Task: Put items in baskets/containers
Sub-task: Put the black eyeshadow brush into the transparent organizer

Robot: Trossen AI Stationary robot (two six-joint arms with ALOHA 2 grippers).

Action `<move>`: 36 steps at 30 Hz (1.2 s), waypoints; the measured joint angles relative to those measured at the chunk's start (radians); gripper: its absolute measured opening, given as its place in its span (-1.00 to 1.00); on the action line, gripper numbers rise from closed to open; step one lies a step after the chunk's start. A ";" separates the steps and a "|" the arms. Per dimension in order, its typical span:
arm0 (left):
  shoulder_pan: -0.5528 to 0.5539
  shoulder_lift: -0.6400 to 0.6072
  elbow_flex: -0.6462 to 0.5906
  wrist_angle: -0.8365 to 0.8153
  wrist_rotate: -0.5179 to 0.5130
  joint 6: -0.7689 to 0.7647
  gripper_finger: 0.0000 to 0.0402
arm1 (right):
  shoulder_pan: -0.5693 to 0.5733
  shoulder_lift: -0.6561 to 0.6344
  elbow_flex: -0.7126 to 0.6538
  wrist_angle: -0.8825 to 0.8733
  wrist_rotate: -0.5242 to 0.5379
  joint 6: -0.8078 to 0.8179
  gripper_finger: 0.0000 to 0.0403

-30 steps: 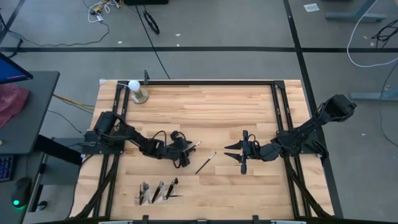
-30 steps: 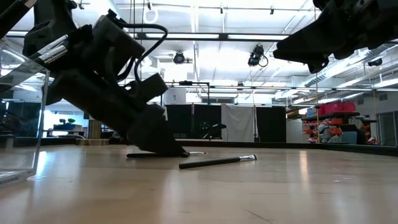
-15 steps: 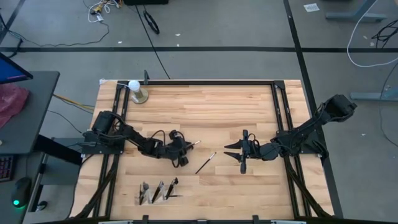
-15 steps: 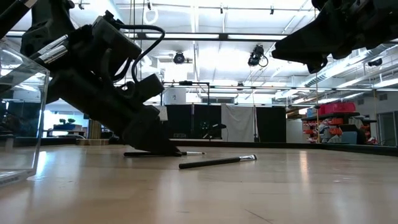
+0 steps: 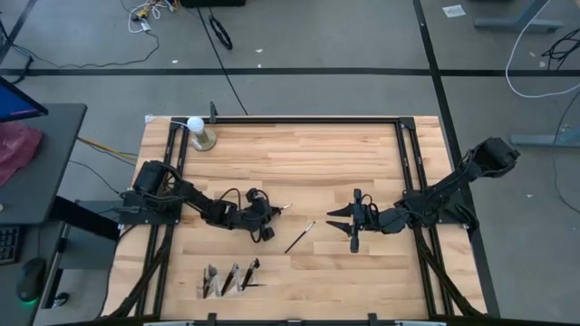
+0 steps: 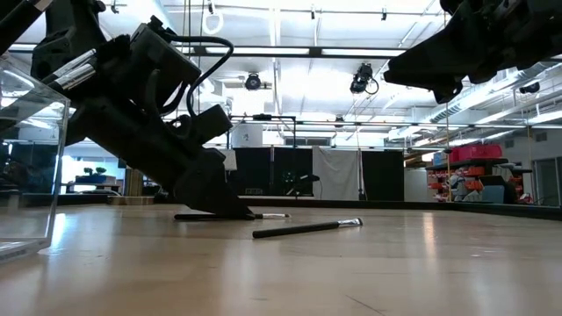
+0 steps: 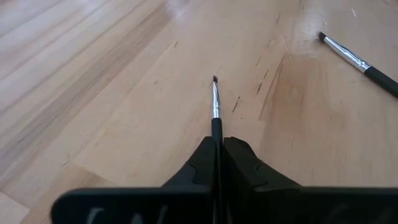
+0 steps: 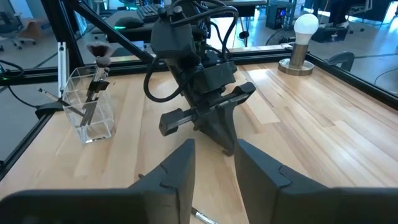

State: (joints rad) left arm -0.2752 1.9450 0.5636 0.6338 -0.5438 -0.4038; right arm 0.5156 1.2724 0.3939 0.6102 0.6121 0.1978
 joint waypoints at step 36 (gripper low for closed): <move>0.009 0.009 0.021 0.729 0.217 0.186 -0.94 | -0.050 0.308 0.001 0.272 -0.045 0.001 -0.33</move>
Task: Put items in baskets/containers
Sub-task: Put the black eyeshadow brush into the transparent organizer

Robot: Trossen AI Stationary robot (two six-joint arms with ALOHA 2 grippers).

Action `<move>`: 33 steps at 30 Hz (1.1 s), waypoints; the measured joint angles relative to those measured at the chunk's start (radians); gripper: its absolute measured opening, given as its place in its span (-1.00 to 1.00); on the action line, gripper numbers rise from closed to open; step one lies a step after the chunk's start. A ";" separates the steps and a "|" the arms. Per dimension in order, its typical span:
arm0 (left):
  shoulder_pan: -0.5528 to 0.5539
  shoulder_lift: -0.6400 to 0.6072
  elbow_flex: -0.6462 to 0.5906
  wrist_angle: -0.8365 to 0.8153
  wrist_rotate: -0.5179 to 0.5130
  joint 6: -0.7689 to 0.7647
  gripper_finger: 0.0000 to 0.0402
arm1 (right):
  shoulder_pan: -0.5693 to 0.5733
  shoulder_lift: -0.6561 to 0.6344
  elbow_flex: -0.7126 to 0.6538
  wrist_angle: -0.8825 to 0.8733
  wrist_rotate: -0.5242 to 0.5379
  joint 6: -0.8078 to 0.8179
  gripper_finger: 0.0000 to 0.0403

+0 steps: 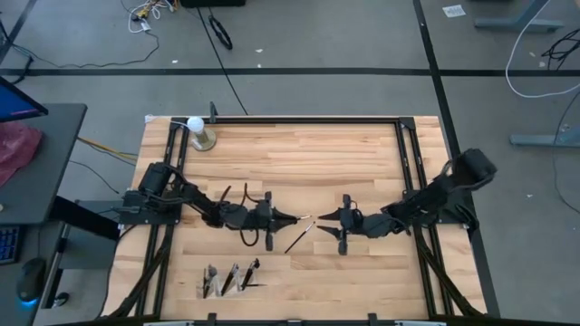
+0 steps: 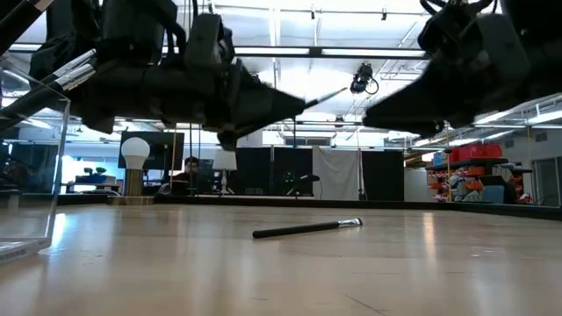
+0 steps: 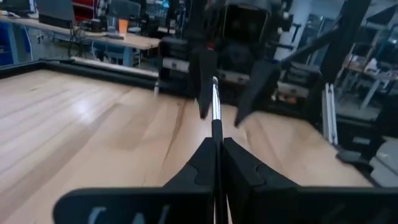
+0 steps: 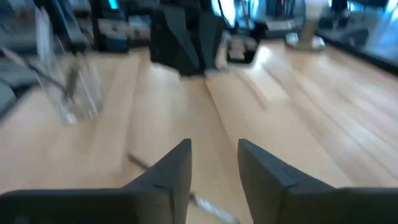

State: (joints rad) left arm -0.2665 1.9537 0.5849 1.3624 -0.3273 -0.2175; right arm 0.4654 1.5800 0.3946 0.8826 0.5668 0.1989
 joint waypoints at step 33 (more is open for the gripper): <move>0.001 -0.003 0.069 -0.038 0.002 0.048 -0.84 | -0.036 0.197 0.091 0.381 -0.004 -0.109 -0.92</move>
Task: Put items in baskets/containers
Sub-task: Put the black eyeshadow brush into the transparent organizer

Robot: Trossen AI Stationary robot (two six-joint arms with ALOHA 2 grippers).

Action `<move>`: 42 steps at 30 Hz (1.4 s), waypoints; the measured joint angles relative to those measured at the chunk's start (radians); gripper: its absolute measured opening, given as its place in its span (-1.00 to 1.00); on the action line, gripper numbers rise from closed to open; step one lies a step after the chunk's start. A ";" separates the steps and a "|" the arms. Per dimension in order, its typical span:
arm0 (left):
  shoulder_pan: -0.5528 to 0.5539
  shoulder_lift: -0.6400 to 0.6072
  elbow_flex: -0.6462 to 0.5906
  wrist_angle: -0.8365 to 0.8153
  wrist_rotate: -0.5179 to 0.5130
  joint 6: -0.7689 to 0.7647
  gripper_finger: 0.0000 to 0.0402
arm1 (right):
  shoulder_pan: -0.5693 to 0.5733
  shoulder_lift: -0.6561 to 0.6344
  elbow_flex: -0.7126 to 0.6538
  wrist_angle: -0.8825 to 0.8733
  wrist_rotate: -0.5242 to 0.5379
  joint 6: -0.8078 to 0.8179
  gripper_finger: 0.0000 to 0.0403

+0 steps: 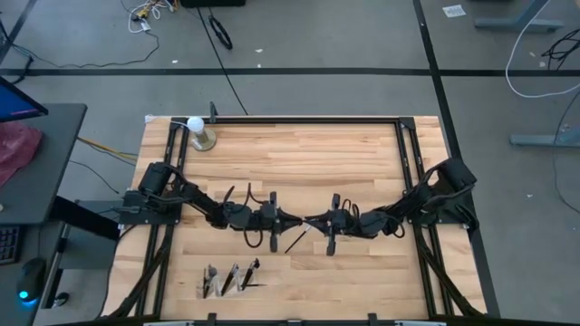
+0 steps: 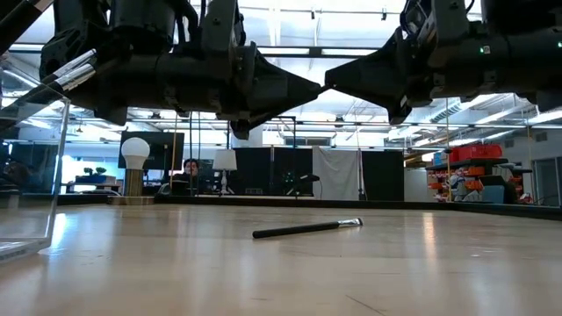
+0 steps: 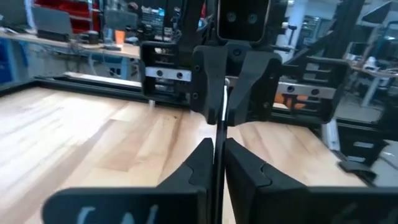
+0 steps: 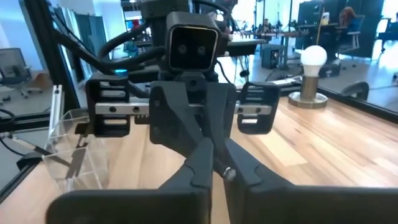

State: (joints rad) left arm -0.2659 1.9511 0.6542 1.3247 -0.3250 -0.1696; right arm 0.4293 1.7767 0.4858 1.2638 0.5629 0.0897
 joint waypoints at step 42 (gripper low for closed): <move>0.007 -0.001 0.434 -0.923 -0.162 0.185 -0.07 | -0.040 -0.346 0.238 -1.191 0.005 0.269 -0.95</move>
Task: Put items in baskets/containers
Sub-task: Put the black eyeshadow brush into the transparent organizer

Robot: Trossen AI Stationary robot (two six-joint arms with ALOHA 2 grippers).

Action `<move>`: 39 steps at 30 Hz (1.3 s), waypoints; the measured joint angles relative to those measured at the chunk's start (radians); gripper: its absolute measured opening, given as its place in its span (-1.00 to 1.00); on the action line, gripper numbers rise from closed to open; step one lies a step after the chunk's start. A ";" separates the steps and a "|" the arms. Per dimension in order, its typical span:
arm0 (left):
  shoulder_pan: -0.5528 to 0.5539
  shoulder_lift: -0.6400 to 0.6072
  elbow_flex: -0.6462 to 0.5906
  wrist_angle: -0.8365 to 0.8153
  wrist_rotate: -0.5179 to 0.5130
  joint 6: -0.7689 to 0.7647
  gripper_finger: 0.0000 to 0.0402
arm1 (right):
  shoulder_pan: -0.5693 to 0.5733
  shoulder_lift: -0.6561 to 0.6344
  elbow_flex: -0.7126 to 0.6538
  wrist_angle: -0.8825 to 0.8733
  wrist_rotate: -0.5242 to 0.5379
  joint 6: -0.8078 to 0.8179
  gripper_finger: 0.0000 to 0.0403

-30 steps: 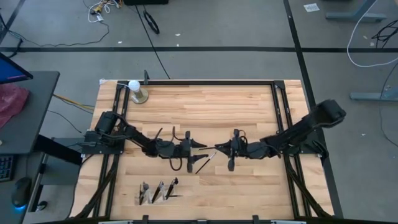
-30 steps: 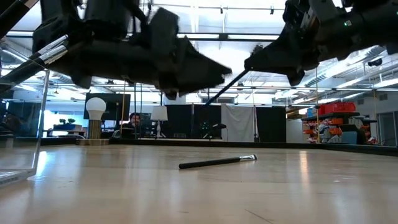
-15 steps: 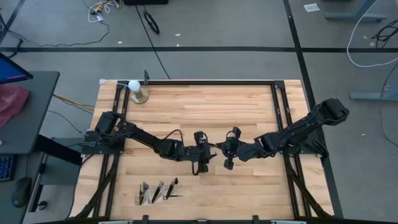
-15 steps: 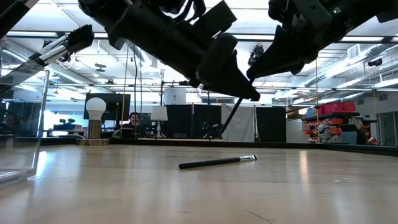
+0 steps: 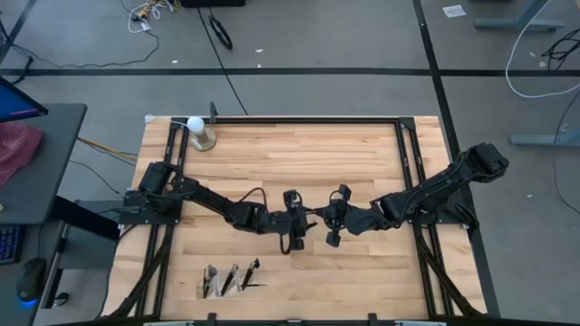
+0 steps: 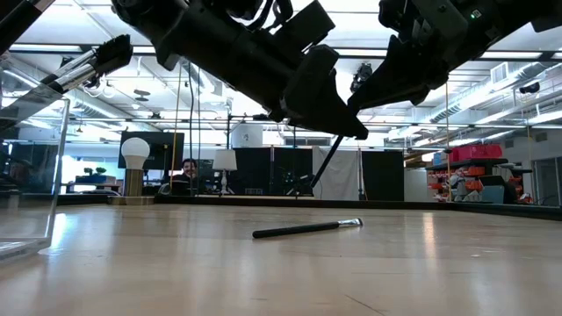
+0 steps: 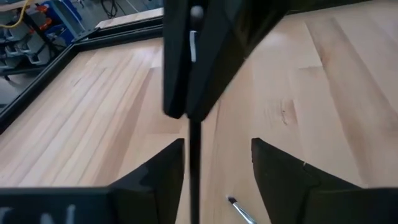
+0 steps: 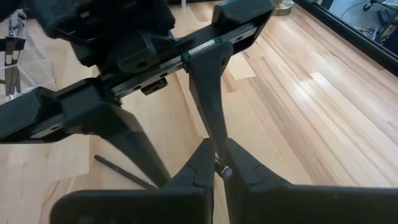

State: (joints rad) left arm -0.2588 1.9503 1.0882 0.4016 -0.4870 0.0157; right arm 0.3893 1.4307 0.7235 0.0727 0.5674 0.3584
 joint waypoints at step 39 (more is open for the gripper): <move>-0.207 -0.258 0.086 -0.097 -0.151 0.016 -0.93 | 0.220 -0.171 0.002 0.039 0.172 -0.169 -0.19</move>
State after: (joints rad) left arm -0.4660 1.6922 1.1738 0.3045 -0.6375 0.0320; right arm 0.6098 1.2594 0.7252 0.1114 0.7393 0.1891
